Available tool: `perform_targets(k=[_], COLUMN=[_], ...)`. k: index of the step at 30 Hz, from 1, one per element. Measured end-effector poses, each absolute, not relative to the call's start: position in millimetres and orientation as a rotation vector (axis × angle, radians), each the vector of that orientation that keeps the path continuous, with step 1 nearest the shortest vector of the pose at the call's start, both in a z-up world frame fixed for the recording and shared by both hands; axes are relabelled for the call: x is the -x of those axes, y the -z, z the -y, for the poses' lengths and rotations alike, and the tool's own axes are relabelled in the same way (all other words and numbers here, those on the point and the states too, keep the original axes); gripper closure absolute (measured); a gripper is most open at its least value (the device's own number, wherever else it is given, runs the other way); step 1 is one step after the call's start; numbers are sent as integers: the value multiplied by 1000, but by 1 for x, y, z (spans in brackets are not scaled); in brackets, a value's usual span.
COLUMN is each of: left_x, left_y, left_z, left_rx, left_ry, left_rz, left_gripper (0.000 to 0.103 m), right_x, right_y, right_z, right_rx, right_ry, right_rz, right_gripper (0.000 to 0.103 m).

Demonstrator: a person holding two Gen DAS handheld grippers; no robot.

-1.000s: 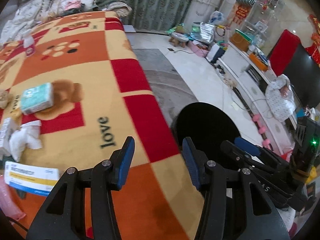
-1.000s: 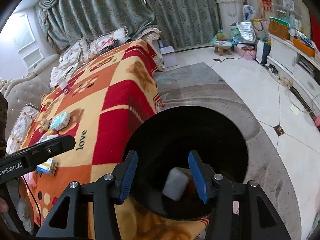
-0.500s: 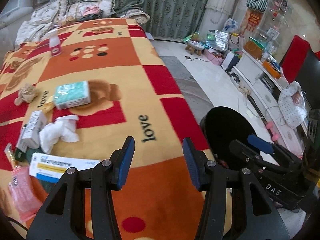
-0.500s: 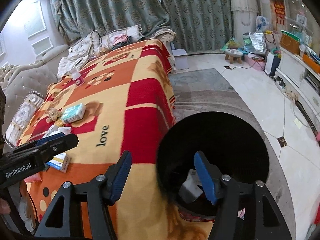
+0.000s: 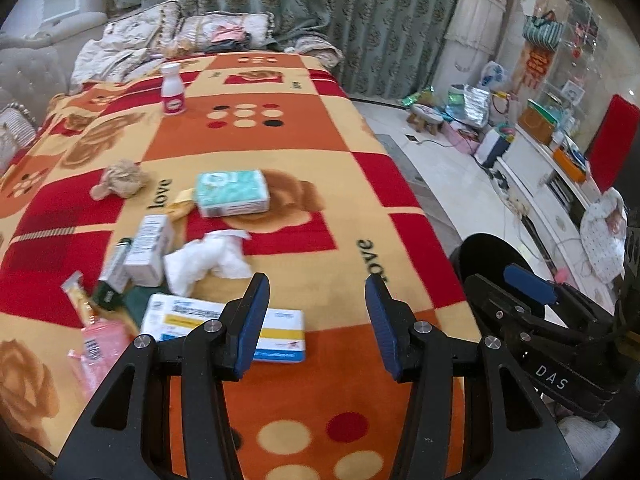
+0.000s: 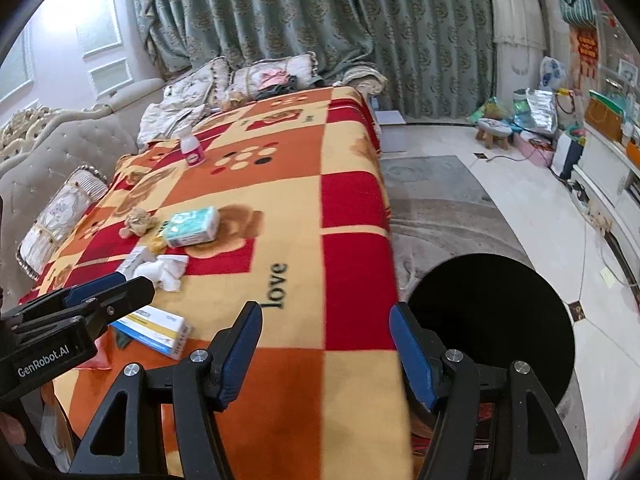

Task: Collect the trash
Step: 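Move both open tools back over the remaining items on the blanket, then grasp the pink wrapper with the left tool while the right tool grasps the white medicine box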

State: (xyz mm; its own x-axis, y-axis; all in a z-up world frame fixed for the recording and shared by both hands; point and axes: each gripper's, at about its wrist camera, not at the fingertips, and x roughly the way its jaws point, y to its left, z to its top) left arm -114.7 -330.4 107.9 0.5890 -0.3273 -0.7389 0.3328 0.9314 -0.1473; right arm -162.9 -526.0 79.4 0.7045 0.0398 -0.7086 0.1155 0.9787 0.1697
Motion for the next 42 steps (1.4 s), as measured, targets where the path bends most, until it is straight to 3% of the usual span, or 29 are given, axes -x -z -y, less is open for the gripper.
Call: perform_targets(k=[28, 42], left_x=[123, 146], left_y=[-109, -93], left_z=[240, 163], left_rx=[30, 75], left_ry=[227, 204], left_rz=[-857, -952], left_gripper=[55, 55], right_x=[133, 127], right_y=[-87, -72], right_z=[424, 404], right_rx=[-126, -94], right_ry=[-135, -229], right_rz=[-809, -866], right_gripper=[32, 31])
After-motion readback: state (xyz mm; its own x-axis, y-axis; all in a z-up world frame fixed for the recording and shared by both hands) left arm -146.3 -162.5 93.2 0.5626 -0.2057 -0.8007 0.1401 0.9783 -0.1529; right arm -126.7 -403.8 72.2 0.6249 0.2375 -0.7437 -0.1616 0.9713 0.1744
